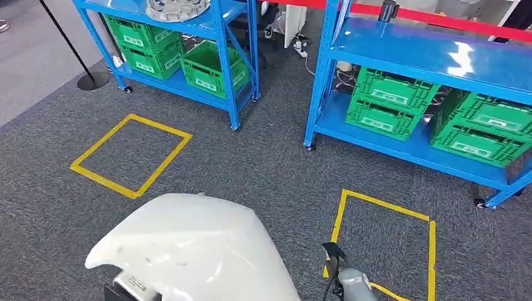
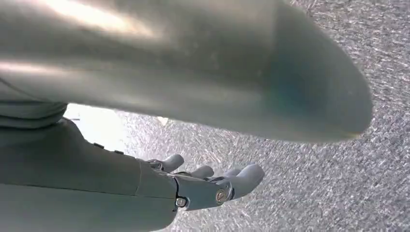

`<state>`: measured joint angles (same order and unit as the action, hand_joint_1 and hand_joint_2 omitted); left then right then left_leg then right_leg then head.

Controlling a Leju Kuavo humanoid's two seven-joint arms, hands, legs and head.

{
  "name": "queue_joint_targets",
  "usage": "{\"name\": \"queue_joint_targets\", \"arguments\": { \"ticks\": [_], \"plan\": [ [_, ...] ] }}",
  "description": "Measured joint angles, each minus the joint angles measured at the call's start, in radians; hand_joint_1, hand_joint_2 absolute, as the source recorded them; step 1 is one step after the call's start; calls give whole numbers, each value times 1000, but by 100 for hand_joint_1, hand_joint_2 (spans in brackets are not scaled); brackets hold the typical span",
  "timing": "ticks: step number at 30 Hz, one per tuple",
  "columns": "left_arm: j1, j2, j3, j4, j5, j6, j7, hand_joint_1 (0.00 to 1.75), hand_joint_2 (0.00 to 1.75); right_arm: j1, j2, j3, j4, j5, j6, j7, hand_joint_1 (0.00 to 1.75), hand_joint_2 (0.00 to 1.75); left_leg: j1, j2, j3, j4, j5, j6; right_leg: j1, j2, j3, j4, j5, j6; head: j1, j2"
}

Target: Take the parts from the cabinet and place them on the table.

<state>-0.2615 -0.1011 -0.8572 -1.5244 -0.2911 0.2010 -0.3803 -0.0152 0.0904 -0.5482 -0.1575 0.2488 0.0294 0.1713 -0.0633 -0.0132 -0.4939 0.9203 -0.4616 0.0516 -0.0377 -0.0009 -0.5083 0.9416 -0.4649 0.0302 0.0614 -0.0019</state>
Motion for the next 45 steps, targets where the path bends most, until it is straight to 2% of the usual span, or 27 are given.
{"name": "queue_joint_targets", "arguments": {
  "ticks": [10, 12, 13, 15, 16, 17, 18, 20, 21, 22, 23, 25, 26, 27, 28, 30, 31, 32, 33, 34, 36, 37, 40, 41, 42, 43, 45],
  "plan": [
    [1, 5, 0, -5, 0, -7, 0, 175, 175, -1, 5, 0, 0, -20, -10, 0, 0, 0, -5, 0, 0, 0, -1, 10, -5, 0, 1, -5, 4, 9, 0, 0],
    [0, 3, 0, -5, 2, -25, 0, 175, 175, -1, 10, 0, 0, -33, -18, 0, 0, 0, -10, 0, -1, 0, 1, 23, -9, -1, 2, -8, 9, 19, 0, 0],
    [-11, -17, 0, 4, 2, -43, -2, 175, 175, -3, 14, -1, 0, -39, -22, 0, 0, 0, 1, 4, 11, -29, 31, 42, 3, 1, -47, 104, -67, 11, 9, 0],
    [-14, -18, 0, 17, 2, -47, -3, 175, 175, -2, 14, -1, 0, -36, -21, 0, 0, 0, -2, 5, -4, -20, 32, 41, 9, 2, -135, 288, -150, 9, 16, 0],
    [-14, -18, 1, 26, 2, -47, -6, 175, 175, -1, 14, -1, 0, -33, -21, 0, 0, 0, -3, 4, -12, -12, 32, 41, 11, 2, -161, 337, -162, 9, 16, 0],
    [-14, -18, 2, 34, 2, -47, -10, 175, 175, -1, 14, -1, 0, -31, -21, 0, 0, 0, -3, 4, -21, -2, 32, 40, 12, 2, -162, 337, -150, 9, 16, 0],
    [-15, -18, 3, 40, 2, -47, -12, 175, 175, -2, 13, -1, 0, -30, -21, 0, 0, 0, -2, 4, -32, 10, 30, 38, 11, 2, -140, 291, -120, 10, 16, 0],
    [-20, -18, 4, 51, 2, -47, -21, 175, 175, -4, 11, -1, 0, -30, -20, 0, 0, 0, 3, 3, -54, 46, 21, 27, 5, 0, -45, 115, -47, 16, 16, 0],
    [-22, -18, 6, 54, 2, -47, -24, 175, 175, -7, 11, -1, 0, -30, -19, 0, 0, 0, 2, 3, -67, 70, 14, 18, 6, -3, -29, 85, -52, 15, 16, 0],
    [-24, -19, 8, 58, 7, -47, -26, 175, 175, -8, 17, -1, 0, -30, -17, -1, 0, 0, -4, -1, -83, 90, -3, 14, 4, 1, -38, 79, -48, 11, 21, 0],
    [-28, -22, 9, 61, 8, -47, -30, 175, 175, -9, 16, -1, 0, -29, -17, 0, 0, 0, -4, 0, -86, 92, -8, 10, 6, 0, -44, 90, -48, -2, 12, 0],
    [-33, -23, 9, 69, 12, -47, -35, 175, 175, -9, 16, -1, 0, -28, -17, 0, 0, 0, -4, 0, -88, 93, -7, 7, 10, 0, -46, 93, -48, -8, 11, 0],
    [-36, -23, 9, 73, 18, -47, -36, 175, 175, -9, 18, -1, 0, -28, -17, 0, 0, 0, 1, 0, -91, 98, -5, 2, -1, -2, -48, 92, -39, -15, 12, 0],
    [-37, -24, 9, 75, 20, -47, -38, 175, 175, -10, 18, -1, 0, -27, -16, 0, 0, 0, -1, -1, -93, 121, -32, -17, -2, -5, -50, 90, -33, -23, 13, 0],
    [-39, -24, 9, 79, 20, -47, -40, 175, 175, -9, 17, -1, 0, -27, -16, 0, 0, 0, 8, 0, -115, 180, -79, -32, -3, -5, -54, 89, -30, -27, 5, 0],
    [-40, -24, 9, 85, 20, -47, -42, 175, 175, -8, 17, -1, 0, -26, -16, 0, 0, 0, 30, 5, -181, 333, -165, -51, -4, -7, -67, 90, -23, -25, 3, 0],
    [-40, -24, 9, 90, 20, -47, -42, 175, 175, -7, 16, -1, 0, -26, -16, 0, 0, 0, 39, 8, -206, 394, -190, -57, -5, -8, -74, 91, -20, -23, 4, 0],
    [-40, -24, 9, 95, 20, -47, -42, 175, 175, -6, 16, -1, 0, -25, -17, 0, 0, 0, 46, 9, -209, 406, -188, -60, -6, -8, -79, 91, -17, -22, 4, 0],
    [-40, -24, 9, 97, 20, -47, -42, 175, 175, -6, 15, -1, 0, -25, -17, 0, 0, 0, 51, 9, -185, 368, -163, -61, -6, -8, -83, 91, -14, -20, 4, 0],
    [-40, -24, 9, 99, 20, -47, -42, 175, 175, -6, 15, -1, 0, -25, -17, 0, 0, 0, 52, 9, -137, 287, -123, -58, -6, -8, -84, 90, -11, -19, 4, 0],
    [-45, -25, 9, 99, 20, -47, -42, 175, 175, -7, 15, -2, 0, -25, -17, 0, 0, 0, 47, 8, -25, 95, -55, -39, -6, -7, -83, 86, -5, -15, 3, 0],
    [-48, -26, 9, 100, 20, -47, -42, 175, 175, -7, 17, -2, 0, -24, -17, 0, 0, 0, 44, 8, -16, 70, -54, -39, -7, -8, -80, 83, -1, -9, 6, 0],
    [-55, -27, 9, 101, 20, -47, -44, 175, 175, -7, 17, -2, 0, -24, -17, 0, 0, 0, 31, 10, -25, 64, -43, -25, -19, -10, -78, 68, 12, 12, -2, 0],
    [-56, -30, 9, 100, 20, -47, -44, 175, 175, -7, 18, -2, 0, -24, -17, 0, 0, 0, 28, 8, -21, 46, -31, -13, -18, -10, -74, 57, 19, 22, -5, 0],
    [-57, -33, 9, 102, 20, -47, -44, 175, 175, -8, 17, -2, 0, -24, -17, 0, 0, 0, 39, 11, -7, 26, -8, -15, -19, -9, -78, 75, 12, 20, -3, 0],
    [-62, -36, 9, 103, 20, -47, -44, 175, 175, -9, 16, -2, 0, -23, -18, 0, 0, 0, 37, 10, -10, 21, -4, -9, -10, -8, -96, 109, -23, 16, -1, 0],
    [-66, -37, 9, 108, 20, -47, -44, 175, 175, -9, 16, -2, 0, -23, -18, 0, 0, 0, 33, 12, -23, 27, 2, -1, -1, -4, -163, 266, -117, 11, 5, 0]
  ]
}}
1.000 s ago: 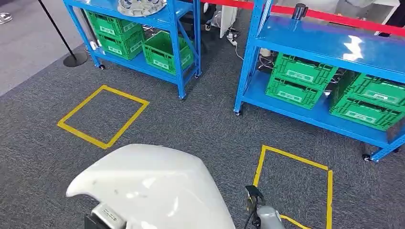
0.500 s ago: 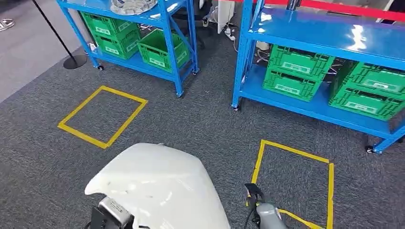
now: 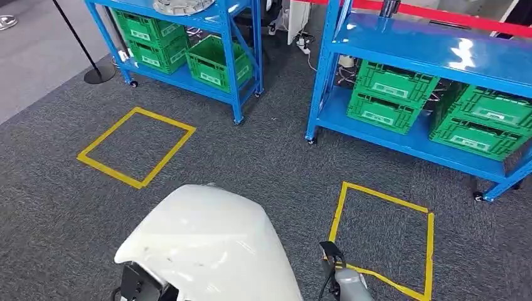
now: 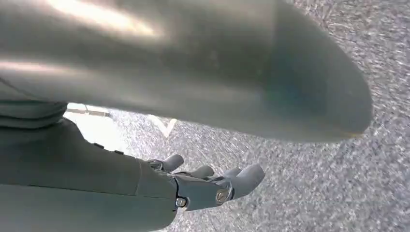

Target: Take the parts from the cabinet and place them on the table.

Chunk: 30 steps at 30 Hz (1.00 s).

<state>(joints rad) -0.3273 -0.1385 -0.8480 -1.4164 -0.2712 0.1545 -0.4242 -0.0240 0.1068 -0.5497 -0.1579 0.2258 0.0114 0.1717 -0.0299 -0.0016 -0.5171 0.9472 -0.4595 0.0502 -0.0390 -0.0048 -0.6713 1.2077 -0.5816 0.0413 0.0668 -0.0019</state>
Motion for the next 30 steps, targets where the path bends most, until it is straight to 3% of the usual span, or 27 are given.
{"name": "queue_joint_targets", "arguments": {
  "ticks": [1, 2, 3, 5, 6, 7, 8, 10, 11, 12, 13, 15, 16, 17, 18, 19, 21, 22, 23, 26, 27, 28, 29, 30],
  "plan": [
    [0, 0, 0, 3, 0, 0, 0, 175, 175, 1, -1, 0, 0, 0, 0, 0, 0, 0, -3, 0, -10, 7, 1, 2, 5, 2, -32, 73, -31, 0, 1, 0],
    [1, 0, 0, 5, 0, 0, 1, 175, 175, 2, -2, 0, 0, 1, -1, 0, 0, 0, -6, -1, -19, 14, 2, 3, 8, 3, -44, 106, -37, -1, 1, 0],
    [0, 0, 0, 5, 0, 0, 1, 175, 175, 2, -2, 0, 0, 2, -1, 0, 0, 0, -7, -1, -29, 24, 2, 3, 10, 3, -33, 90, -22, -2, 0, 0],
    [0, -2, 0, 5, 0, 0, 1, 175, 175, 1, -4, 0, 0, 2, -1, 0, 0, 0, -5, -2, -48, 50, -2, 0, 10, 2, 61, -65, 48, -1, 3, 0],
    [0, -3, 0, 5, 0, 0, 0, 175, 175, 0, -5, 0, 0, 2, -1, 0, 0, 0, -5, -2, -58, 69, -7, -6, 7, 1, 111, -150, 64, 2, 5, 0],
    [-1, -5, 0, 5, 0, 0, 1, 175, 175, -2, -4, 0, 0, 1, 0, 0, 0, 0, -14, -3, -69, 82, -14, -12, 13, 4, 102, -149, 49, -6, 7, 0],
    [-1, -6, 0, 5, 0, 0, 2, 175, 175, -2, -4, 0, 0, 2, 0, -2, 0, 0, -14, -5, -81, 93, -22, -10, 11, 7, 99, -147, 57, -22, 3, 0],
    [-1, -8, -2, 4, 0, 0, 1, 175, 175, 1, -5, 0, 0, 2, 0, 0, 0, 0, -13, -5, -82, 91, -20, -12, 13, 7, 95, -147, 58, -31, 4, 0],
    [-1, -8, -2, 4, 0, 0, 1, 175, 175, 1, -5, 0, 0, 1, 0, 0, 0, 0, -13, -4, -84, 95, -19, -16, 7, 6, 93, -149, 63, -38, 5, 0],
    [0, -8, -2, 3, 0, 0, 1, 175, 175, 0, -1, 0, 0, 2, 0, 0, 0, 0, -12, -6, -84, 106, -26, -25, 5, 3, 92, -150, 68, -44, 7, 0],
    [-1, -8, -2, 3, 0, 0, 2, 175, 175, 1, -2, -1, 0, 1, 0, 0, 0, 0, -9, -5, -95, 138, -59, -37, 2, 4, 93, -153, 72, -50, 4, 0],
    [-2, -8, -2, 3, 0, 0, 2, 175, 175, 1, -2, -1, 0, 2, 0, 0, 0, 0, 9, -3, -151, 271, -144, -56, -1, 3, 86, -154, 78, -51, 3, 0],
    [-1, -7, -2, 4, 0, 0, 2, 175, 175, 2, -2, -1, 0, 1, 0, 0, 0, 0, 17, -3, -179, 338, -175, -62, -2, 2, 81, -154, 80, -49, 0, 0],
    [-1, -7, -3, 5, 0, 0, 2, 175, 175, 2, -2, -1, 0, 2, 0, 0, 0, 0, 22, -3, -193, 374, -184, -66, -2, 1, 78, -154, 83, -47, 1, 0],
    [-1, -6, -3, 5, 0, 0, 2, 175, 175, 2, -2, -1, 0, 2, 0, 0, 0, 0, 26, -3, -185, 366, -174, -67, -3, 0, 74, -154, 85, -45, 1, 0],
    [-1, -6, -3, 5, 0, 0, 2, 175, 175, 2, -2, -1, 0, 1, 0, 0, 0, 0, 27, -3, -157, 319, -145, -65, -3, -1, 72, -154, 87, -43, 1, 0],
    [-1, -6, -3, 2, -2, 0, 4, 175, 175, 2, -3, -1, 0, -4, 0, 0, 0, 0, 24, -4, -54, 143, -71, -50, -4, 0, 71, -156, 93, -38, 1, 0],
    [-1, -8, -4, -5, -3, 0, 9, 175, 175, 2, -1, -2, 0, -11, -1, 0, 0, 0, 17, -4, -11, 62, -62, -39, -8, 0, 71, -159, 98, -34, 1, 0],
    [0, -11, -5, -11, -9, -3, 12, 175, 175, 2, 0, -5, 0, -17, -5, 0, 0, 0, 14, -2, -16, 64, -59, -39, -7, 1, 72, -165, 102, -25, 3, 0],
    [0, -17, -11, -17, -19, -8, 21, 175, 175, 3, 2, -14, 0, -27, -10, 0, 0, 0, 1, -2, -21, 54, -48, -23, -18, -2, 73, -180, 116, -2, -6, 0],
    [1, -22, -11, -19, -19, -10, 22, 175, 175, 3, 4, -16, 0, -29, -15, 0, 0, 0, 11, -3, -3, 26, -24, -16, -15, -1, 75, -181, 119, 5, -6, 0],
    [0, -27, -15, -18, -19, -10, 22, 175, 175, 4, 2, -18, 0, -32, -23, 0, 0, 0, 10, -1, -3, 12, -12, -19, -14, 0, 67, -163, 101, 2, -6, 0],
    [-2, -32, -19, -16, -19, -10, 23, 175, 175, 3, 2, -18, 0, -34, -26, -1, 0, 0, 10, 1, -6, 11, -5, -9, -8, 2, 42, -111, 56, -1, -3, 0],
    [-1, -35, -24, -15, -19, -11, 23, 175, 175, 4, 2, -18, 0, -36, -29, -1, 0, 0, 9, 1, -12, 12, -2, -9, -5, 3, 12, -38, 13, -1, 4, 0]
  ]
}}
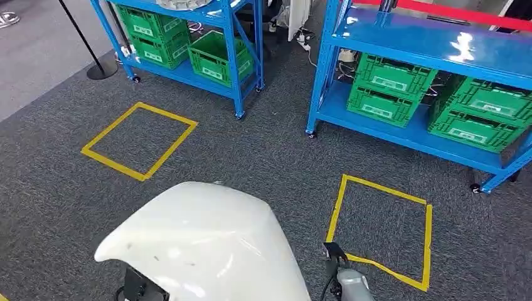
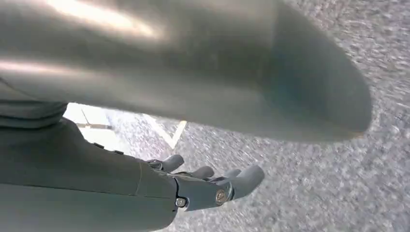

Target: Take the parts from the cabinet and place them on the table.

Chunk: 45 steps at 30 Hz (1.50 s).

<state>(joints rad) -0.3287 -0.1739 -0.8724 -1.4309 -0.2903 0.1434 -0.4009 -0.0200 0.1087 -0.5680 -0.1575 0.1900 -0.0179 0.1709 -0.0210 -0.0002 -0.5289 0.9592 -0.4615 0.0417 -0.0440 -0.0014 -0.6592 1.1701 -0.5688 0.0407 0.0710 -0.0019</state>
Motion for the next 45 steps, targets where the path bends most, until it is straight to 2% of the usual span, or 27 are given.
{"name": "queue_joint_targets", "arguments": {
  "ticks": [2, 3, 4, 6, 7, 8, 9, 12, 13, 16, 17, 18, 19, 20, 22, 23, 27, 28, 29, 31, 33, 35, 37, 38, 41, 43, 45],
  "plan": [
    [2, -5, -9, 7, 0, 0, 2, 175, 175, 2, 0, -1, 0, -1, -4, 0, 0, 0, -3, 1, -18, 15, 0, 1, 8, 2, -59, 136, -54, 4, 0, 0],
    [2, -7, -12, 10, 0, 0, 3, 175, 175, 3, 0, -2, 0, -1, -5, 0, 0, 0, -4, 1, -28, 24, 0, 1, 8, 2, -59, 145, -48, 7, 0, 0],
    [1, -10, -14, 12, 0, 0, 3, 175, 175, 3, -2, -5, 0, -1, -5, 0, 0, 0, -4, 1, -38, 35, 0, 1, 8, 1, -35, 106, -24, 8, 0, 0],
    [-2, -15, -18, 15, 3, 0, 3, 175, 175, 2, -3, -7, 0, 0, 2, 0, 0, 0, 0, -1, -61, 64, -4, -5, 4, -1, 62, -60, 39, 12, 1, 0],
    [-4, -16, -19, 15, 7, 0, 2, 175, 175, -1, -4, -8, 0, 0, 5, 0, 0, 0, 0, -1, -72, 84, -9, -12, 3, -3, 77, -102, 33, 6, 2, 0],
    [-5, -17, -19, 16, 8, 1, 2, 175, 175, -1, -2, -8, 0, 0, 8, 0, 0, 0, -10, -3, -87, 98, -19, -18, 6, 1, 70, -103, 38, 2, 8, 0],
    [-7, -19, -19, 15, 8, 1, 1, 175, 175, 0, -2, -10, 0, 1, 9, 1, 0, 0, -10, -4, -87, 99, -27, -20, 5, 2, 68, -93, 39, -15, 5, 0],
    [-8, -19, -20, 16, 9, 2, 0, 175, 175, 0, -1, -14, 0, 2, 10, 1, 0, 0, -9, -2, -90, 102, -19, -30, 3, 0, 61, -95, 50, -35, 3, 0],
    [-9, -19, -19, 16, 12, 4, 0, 175, 175, -1, -1, -14, 0, 7, 13, 1, 0, 0, -7, -5, -91, 114, -33, -38, 1, -2, 60, -96, 55, -40, 3, 0],
    [-19, -13, -17, 17, 22, 25, -5, 175, 175, 1, -2, -14, 0, 34, 34, 1, 0, 0, 10, -4, -168, 312, -172, -63, -2, -3, 47, -99, 67, -43, -8, 0],
    [-19, -7, -13, 19, 28, 31, -7, 175, 175, 1, -2, -14, 0, 43, 41, 1, 0, 0, 15, -3, -194, 377, -199, -67, -2, -4, 42, -99, 71, -42, -9, 0],
    [-18, -1, -10, 21, 31, 34, -10, 175, 175, 2, -3, -14, 0, 47, 43, 1, 0, 0, 18, -3, -197, 396, -201, -68, -2, -5, 38, -99, 74, -40, -9, 0],
    [-18, 5, -5, 24, 37, 37, -15, 175, 175, 2, -4, -14, 0, 52, 45, 1, 0, 0, 18, -3, -177, 370, -183, -67, -2, -5, 34, -99, 77, -39, -9, 0],
    [-19, 10, 0, 27, 37, 44, -22, 175, 175, 1, -4, -14, 0, 54, 45, 1, 0, 0, 18, -4, -131, 294, -147, -62, -2, -5, 31, -99, 80, -37, -8, 0],
    [-27, 12, 6, 36, 37, 49, -39, 175, 175, 0, -3, -14, 0, 55, 45, 1, 0, 0, 10, -4, -13, 98, -82, -39, -1, -5, 31, -103, 88, -32, -9, 0],
    [-29, 12, 8, 39, 36, 49, -43, 175, 175, 0, -2, -14, 0, 55, 45, 1, 0, 0, 6, -6, -2, 72, -83, -37, -1, -6, 33, -106, 92, -26, -7, 0],
    [-30, 14, 8, 41, 19, 48, -36, 175, 175, 0, 1, -14, 0, 54, 43, 1, 0, 0, -8, -5, -6, 42, -54, -9, -6, -7, 43, -140, 116, 9, -14, 0],
    [-28, 13, 8, 41, 18, 47, -35, 175, 175, 0, 0, -14, 0, 52, 43, 1, 0, 0, 2, -3, 6, 24, -34, -9, -9, -6, 41, -130, 110, 7, -13, 0],
    [-27, 13, 8, 41, 18, 46, -34, 175, 175, 0, 0, -14, 0, 52, 41, 1, 0, 0, 1, -4, 4, 20, -27, -2, -4, -4, 26, -99, 74, 4, -13, 0],
    [-22, 14, 8, 42, 18, 46, -33, 175, 175, 1, 0, -14, 0, 49, 41, 1, 0, 0, -2, 0, -8, 23, -20, 5, 5, -1, -36, 55, -20, 3, -8, 0],
    [-17, 14, 8, 44, 18, 45, -32, 175, 175, 3, -1, -14, 0, 49, 40, 1, 0, 0, -7, 0, -24, 33, -17, 9, 12, 1, -77, 164, -57, 4, -8, 0],
    [-16, 15, 8, 44, 18, 44, -31, 175, 175, 3, -2, -14, 0, 47, 39, 1, 0, 0, -8, -1, -37, 47, -17, 9, 16, 0, -27, 91, -13, 1, -7, 0],
    [-17, 14, 8, 44, 18, 42, -30, 175, 175, 2, -2, -14, 0, 43, 37, 1, 0, 0, -8, -2, -50, 68, -20, 5, 16, -1, 82, -91, 52, -2, -6, 0],
    [-18, 14, 8, 45, 18, 42, -31, 175, 175, 0, -2, -14, 0, 42, 35, 1, 0, 0, -14, -2, -59, 77, -24, -1, 21, -1, 86, -106, 36, -13, -6, 0],
    [-16, 14, 5, 42, 18, 42, -30, 175, 175, 3, -1, -14, 0, 38, 31, 1, 0, 0, -15, -4, -65, 81, -22, -11, 23, 1, 79, -114, 51, -29, -7, 0],
    [-15, 16, 4, 39, 18, 42, -30, 175, 175, 3, 2, -14, 0, 34, 30, 1, 0, 0, -17, -5, -72, 91, -25, -21, 11, -3, 76, -121, 63, -42, -3, 0],
    [-16, 19, 2, 37, 18, 42, -30, 175, 175, 3, 1, -14, 0, 34, 29, 1, 0, 0, -7, -5, -105, 181, -99, -44, 7, -3, 72, -122, 69, -47, -11, 0]
  ]
}}
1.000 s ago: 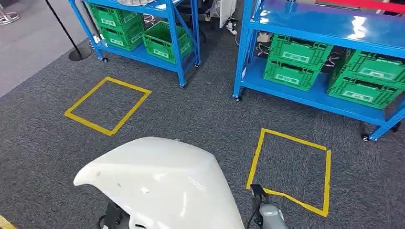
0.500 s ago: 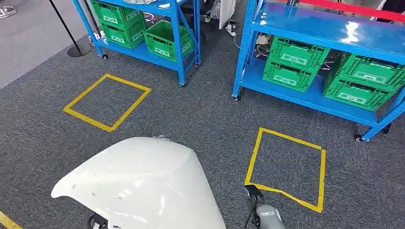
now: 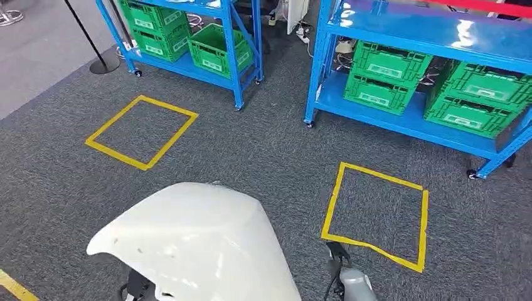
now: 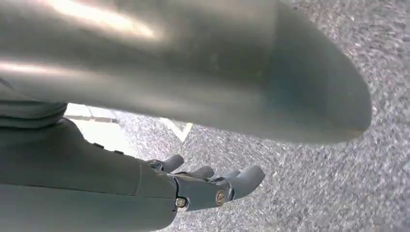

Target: Take the parts from the cabinet and place them on the table.

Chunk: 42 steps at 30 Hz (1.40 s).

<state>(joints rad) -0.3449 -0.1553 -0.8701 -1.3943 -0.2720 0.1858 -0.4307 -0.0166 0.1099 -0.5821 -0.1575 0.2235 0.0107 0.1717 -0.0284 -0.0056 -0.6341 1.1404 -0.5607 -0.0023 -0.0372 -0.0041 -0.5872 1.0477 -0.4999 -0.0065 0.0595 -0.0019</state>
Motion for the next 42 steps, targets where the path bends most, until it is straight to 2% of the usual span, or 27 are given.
{"name": "queue_joint_targets", "arguments": {
  "ticks": [2, 3, 4, 5, 7, 8, 12, 13, 14, 15, 17, 18, 19, 20, 22, 23, 24, 27, 28, 29, 30, 33, 34, 36, 38, 39, 42],
  "plan": [
    [2, 3, -1, -1, 0, 0, 1, 175, 175, 1, 0, 0, 0, -1, 0, 0, 0, 0, 15, 1, -62, 150, -76, -14, -2, -2, -9, 0, 5, 2, 0, 0],
    [4, 5, -2, -1, 0, 0, 1, 175, 175, 0, 0, 0, 0, -1, 0, 0, 0, 0, 22, 1, -80, 200, -91, -19, -4, -3, -15, 0, 9, 5, 0, 0],
    [5, 6, -2, -1, 0, 0, 2, 175, 175, 0, 0, 0, 0, -1, 0, 0, 0, 0, 27, 1, -70, 192, -80, -22, -6, -4, -18, 0, 13, 8, 0, 0],
    [5, 6, -3, -1, 0, 0, 2, 175, 175, 0, 0, 0, 0, -1, 0, 0, 0, 0, 31, 1, -39, 142, -51, -24, -7, -4, -21, 0, 15, 12, -1, 0],
    [5, 6, -4, -4, 0, 0, 2, 175, 175, 0, 0, 0, 0, -1, 0, 0, 0, 0, 34, 1, 74, -46, 23, -21, -12, -3, -22, 0, 21, 20, 0, 0],
    [4, 6, -4, -8, 0, 0, 2, 175, 175, 0, 0, 0, 0, 0, 0, 0, 0, 0, 32, 0, 115, -125, 22, -18, -14, -3, -23, 0, 25, 26, 0, 0],
    [15, 10, -4, -21, 0, 5, 7, 175, 175, 0, 0, 0, 0, 11, 4, 0, 0, 0, 13, -2, 100, -128, 38, 7, -18, -4, -22, -21, 46, 61, 0, 0],
    [17, 11, -4, -23, -1, 6, 7, 175, 175, 0, 0, 0, 0, 13, 4, 0, 0, 0, 20, -2, 104, -143, 55, 19, -20, -3, -23, -22, 49, 67, 1, 0],
    [17, 12, -4, -23, -1, 7, 7, 175, 175, 0, 0, 0, 0, 14, 4, 0, 0, 0, 21, 1, 106, -150, 63, 24, -19, -3, -32, -5, 28, 63, 1, 0],
    [18, 12, -3, -23, -1, 9, 7, 175, 175, 0, 0, 0, 0, 16, 5, 0, 0, 0, 20, 2, 100, -151, 71, 34, -14, -2, -55, 51, -22, 60, 4, 0],
    [21, 16, -3, -23, -1, 10, 8, 175, 175, -1, 0, 0, 0, 16, 5, 0, 0, 0, 14, 4, 82, -145, 78, 42, -3, 1, -122, 219, -111, 60, 6, 0],
    [25, 18, -3, -23, -1, 10, 8, 175, 175, 0, -2, 0, 0, 16, 5, 0, 0, 0, 11, 4, 74, -140, 80, 44, 1, 2, -143, 277, -130, 58, 6, 0],
    [28, 19, -3, -23, -1, 10, 8, 175, 175, 1, -3, 0, 0, 16, 5, 0, 0, 0, 9, 4, 67, -136, 82, 45, 5, 2, -142, 290, -128, 56, 6, 0],
    [30, 21, -3, -23, -1, 10, 8, 175, 175, 0, -3, 0, 0, 16, 5, 0, 0, 0, 8, 4, 60, -130, 82, 44, 8, 2, -117, 252, -106, 52, 6, 0],
    [30, 21, -3, -23, -1, 10, 8, 175, 175, -1, -3, 0, 0, 16, 5, 0, 0, 0, 8, 3, 49, -113, 82, 43, 12, 2, -8, 76, -36, 45, 7, 0],
    [30, 21, -3, -24, -1, 11, 8, 175, 175, -3, -3, 0, 0, 16, 5, 0, 0, 0, 8, 3, 42, -102, 80, 40, 13, 1, 29, -1, -36, 37, 7, 0],
    [30, 21, -3, -24, -1, 11, 9, 175, 175, -4, -3, 0, 0, 16, 5, 0, 0, 0, -2, 2, 35, -94, 78, 33, 20, 2, 26, 0, -30, 32, 7, 0],
    [28, 21, -3, -24, -2, 11, 7, 175, 175, -3, -3, 0, 0, 16, 5, 0, 0, 0, 3, 1, 32, -100, 89, 18, 20, 4, 17, 4, -20, 13, 7, 0],
    [26, 21, -3, -24, -2, 11, 7, 175, 175, -3, -2, 0, 0, 16, 6, 0, 0, 0, -2, 0, 30, -97, 90, 14, 11, 2, 16, -4, -10, 6, 7, 0],
    [23, 21, -3, -24, -2, 11, 7, 175, 175, -5, -2, 0, 0, 17, 6, 0, 0, 0, 0, -1, 22, -85, 75, 7, 8, -1, 14, -6, -5, 2, 7, 0],
    [17, 20, -3, -24, -4, 10, 8, 175, 175, -6, -2, 0, 0, 17, 6, 0, 0, 0, 3, 0, 7, -45, 38, -3, 6, 0, 10, -6, -1, -3, -1, 0],
    [9, 20, -3, -19, -19, 8, 9, 175, 175, -5, -2, 0, 0, 18, 9, 0, 0, 0, 22, 1, -78, 173, -77, -24, 3, -3, -8, -6, 10, 0, -1, 0],
    [9, 20, -3, -17, -19, 4, 9, 175, 175, -5, -2, 0, 0, 16, 7, 0, 0, 0, 26, 1, -84, 199, -82, -26, 1, -4, -14, -5, 15, 2, -1, 0],
    [7, 16, -3, -12, -19, 3, 9, 175, 175, -6, -2, 0, 0, 12, 0, 0, 0, 0, 31, 1, -23, 111, -34, -27, -1, -4, -23, -5, 23, 8, 0, 0],
    [-3, 7, -3, -12, -20, 0, 10, 175, 175, -6, -2, 0, 0, 13, 0, 0, 0, 0, 31, 1, 99, -83, 31, -19, -3, -3, -27, -6, 31, 17, -1, 0],
    [-9, 5, -3, -12, -20, 0, 10, 175, 175, -6, -2, 0, 0, 13, 0, 0, 0, 0, 26, 0, 117, -125, 15, -15, -1, -3, -29, -5, 35, 24, 0, 0],
    [-6, 5, -3, -12, -24, 0, 15, 175, 175, -6, -2, 0, 0, 18, 4, 0, 0, 0, 13, -1, 104, -123, 32, 5, -6, -4, -29, -18, 50, 47, 0, 0]
  ]
}}
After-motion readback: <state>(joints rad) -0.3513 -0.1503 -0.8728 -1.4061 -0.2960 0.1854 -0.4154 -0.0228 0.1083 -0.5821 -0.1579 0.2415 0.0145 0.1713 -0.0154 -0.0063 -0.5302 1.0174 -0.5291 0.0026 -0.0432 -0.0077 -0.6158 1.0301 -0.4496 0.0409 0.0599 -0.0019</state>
